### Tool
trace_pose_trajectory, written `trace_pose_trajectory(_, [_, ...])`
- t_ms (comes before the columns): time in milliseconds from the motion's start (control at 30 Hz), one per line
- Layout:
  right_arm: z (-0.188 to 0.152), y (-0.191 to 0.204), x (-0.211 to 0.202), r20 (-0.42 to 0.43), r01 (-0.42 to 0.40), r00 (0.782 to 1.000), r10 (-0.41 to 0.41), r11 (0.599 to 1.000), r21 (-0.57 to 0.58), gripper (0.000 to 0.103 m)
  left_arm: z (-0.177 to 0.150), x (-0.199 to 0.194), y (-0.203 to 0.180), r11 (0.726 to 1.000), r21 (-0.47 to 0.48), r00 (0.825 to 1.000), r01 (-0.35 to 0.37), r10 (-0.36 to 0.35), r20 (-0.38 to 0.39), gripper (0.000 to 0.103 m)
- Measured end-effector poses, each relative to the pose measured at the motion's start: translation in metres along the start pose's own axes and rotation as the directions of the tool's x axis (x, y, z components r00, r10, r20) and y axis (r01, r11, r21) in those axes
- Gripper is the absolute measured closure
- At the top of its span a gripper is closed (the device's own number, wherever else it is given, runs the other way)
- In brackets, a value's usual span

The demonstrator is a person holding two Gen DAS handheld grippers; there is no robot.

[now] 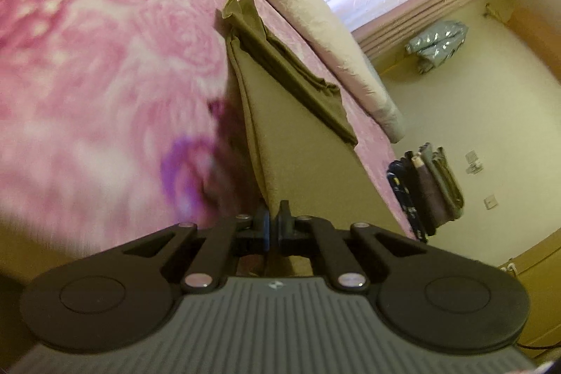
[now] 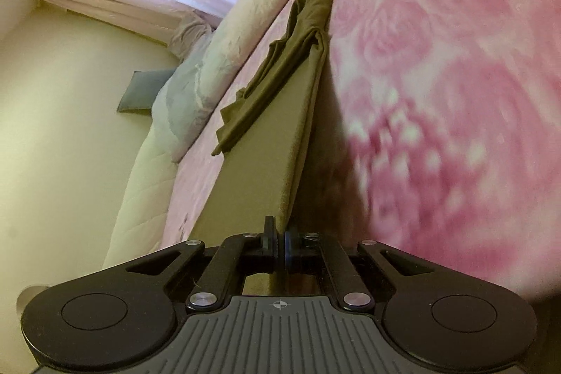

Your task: Fold clothes

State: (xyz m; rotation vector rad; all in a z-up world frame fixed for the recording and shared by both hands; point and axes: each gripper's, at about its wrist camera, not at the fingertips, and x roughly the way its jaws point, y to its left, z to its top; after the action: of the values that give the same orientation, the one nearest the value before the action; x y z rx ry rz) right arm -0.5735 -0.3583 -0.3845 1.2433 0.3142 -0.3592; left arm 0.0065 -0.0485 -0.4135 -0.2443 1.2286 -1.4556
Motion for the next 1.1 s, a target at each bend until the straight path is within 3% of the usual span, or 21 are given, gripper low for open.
trace_pose_trajectory(267, [-0.087, 0.015, -0.061, -0.025, -0.010, 1.000, 0.011, 0.999, 0.043, 0.101, -0.089, -0.079, -0.006, 0.995, -0.098, 0.999, 0.004, -0.001, 0.032, 0.102])
trace_pose_trajectory(500, [-0.121, 0.039, -0.095, -0.051, -0.009, 0.999, 0.012, 0.998, 0.058, 0.101, -0.108, -0.115, -0.017, 0.990, -0.135, 0.998, 0.038, -0.030, 0.061, 0.102])
trace_pose_trajectory(633, [-0.105, 0.048, -0.095, -0.022, -0.028, 0.999, 0.030, 0.997, 0.070, 0.101, -0.080, -0.105, -0.030, 0.990, -0.119, 0.993, 0.080, -0.070, 0.091, 0.102])
trace_pose_trajectory(800, [-0.050, 0.067, -0.075, 0.004, -0.056, 0.998, 0.056, 0.997, 0.053, 0.101, -0.021, -0.074, -0.038, 0.984, -0.145, 0.989, 0.109, -0.093, 0.111, 0.102])
trace_pose_trajectory(933, [0.011, 0.067, -0.044, 0.026, -0.070, 0.997, 0.068, 0.993, 0.098, 0.101, 0.043, -0.026, -0.038, 0.978, -0.176, 0.990, 0.110, -0.091, 0.108, 0.101])
trace_pose_trajectory(1100, [0.089, 0.050, 0.018, 0.036, -0.026, 0.999, 0.020, 0.985, 0.169, 0.101, 0.115, 0.048, -0.027, 0.968, -0.238, 0.995, 0.073, -0.055, 0.081, 0.101])
